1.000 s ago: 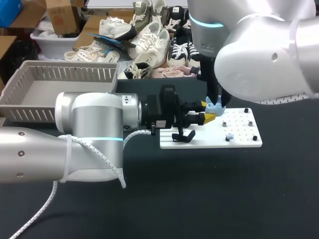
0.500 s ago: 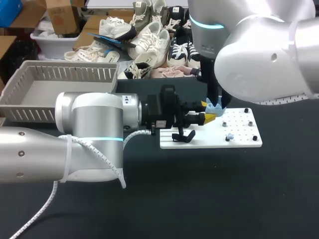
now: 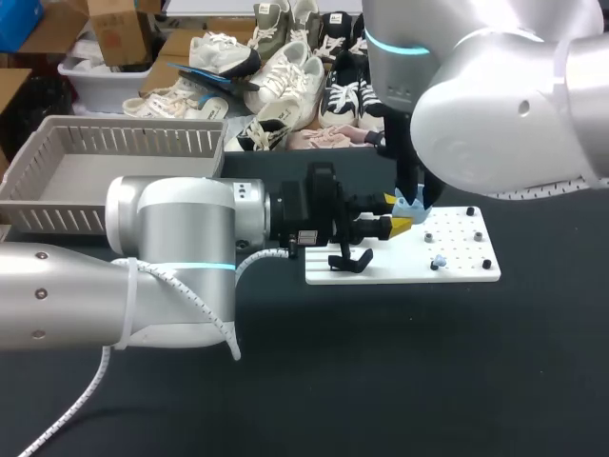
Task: Pick up each earbud case from the left stands, insert the matching earbuds, close the lid, and place the case in the box.
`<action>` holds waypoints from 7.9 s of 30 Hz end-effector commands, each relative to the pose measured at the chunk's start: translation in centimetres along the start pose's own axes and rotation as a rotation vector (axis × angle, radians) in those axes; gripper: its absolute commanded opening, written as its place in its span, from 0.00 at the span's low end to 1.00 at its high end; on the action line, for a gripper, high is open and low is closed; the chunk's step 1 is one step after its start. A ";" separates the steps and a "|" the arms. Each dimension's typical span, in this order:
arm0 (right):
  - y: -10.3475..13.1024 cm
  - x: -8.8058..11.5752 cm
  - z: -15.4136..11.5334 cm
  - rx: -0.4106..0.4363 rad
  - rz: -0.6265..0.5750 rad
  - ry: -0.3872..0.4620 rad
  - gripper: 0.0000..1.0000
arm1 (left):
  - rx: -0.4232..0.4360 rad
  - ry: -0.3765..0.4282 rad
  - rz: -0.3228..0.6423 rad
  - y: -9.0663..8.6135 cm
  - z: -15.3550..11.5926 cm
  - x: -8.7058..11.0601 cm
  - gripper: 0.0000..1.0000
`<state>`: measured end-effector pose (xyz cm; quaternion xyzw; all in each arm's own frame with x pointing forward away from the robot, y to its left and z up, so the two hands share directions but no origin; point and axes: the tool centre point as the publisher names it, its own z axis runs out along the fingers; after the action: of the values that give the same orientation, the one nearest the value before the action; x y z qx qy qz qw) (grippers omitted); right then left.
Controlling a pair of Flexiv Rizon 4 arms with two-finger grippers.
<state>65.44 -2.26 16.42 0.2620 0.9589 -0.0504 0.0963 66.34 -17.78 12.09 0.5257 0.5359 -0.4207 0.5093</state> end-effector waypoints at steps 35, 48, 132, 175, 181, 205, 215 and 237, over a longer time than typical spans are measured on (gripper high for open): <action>-4.8 0.9 -1.4 -0.034 -0.013 -0.084 0.26 | -0.007 -0.003 0.001 0.0 0.0 0.1 0.00; -7.6 1.8 1.1 -0.050 -0.150 -0.119 0.27 | -0.007 -0.003 0.001 0.0 0.0 0.1 0.00; -3.5 0.1 13.5 -0.276 -0.173 -0.021 0.39 | -0.030 -0.021 0.027 3.0 -4.0 -0.6 0.00; -3.2 -0.2 14.9 -0.305 -0.140 0.018 0.30 | -0.030 -0.021 0.027 3.0 -4.0 -0.6 0.00; -3.0 -0.4 14.7 -0.312 -0.145 0.013 0.31 | -0.030 -0.021 0.027 3.0 -4.0 -0.6 0.00; -2.2 -0.4 14.7 -0.310 -0.165 0.010 0.00 | -0.030 -0.021 0.027 3.0 -4.0 -0.6 0.00; -2.5 -0.4 13.8 -0.316 -0.167 -0.008 0.00 | -0.030 -0.021 0.027 3.0 -4.0 -0.6 0.00; -4.5 1.1 11.4 -0.333 -0.266 -0.057 0.00 | -0.030 -0.021 0.027 3.0 -4.0 -0.6 0.00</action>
<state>65.08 -6.92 4.88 0.1135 0.9786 0.0893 0.1462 68.87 -13.62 13.46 0.5212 0.5291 -0.4117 0.5282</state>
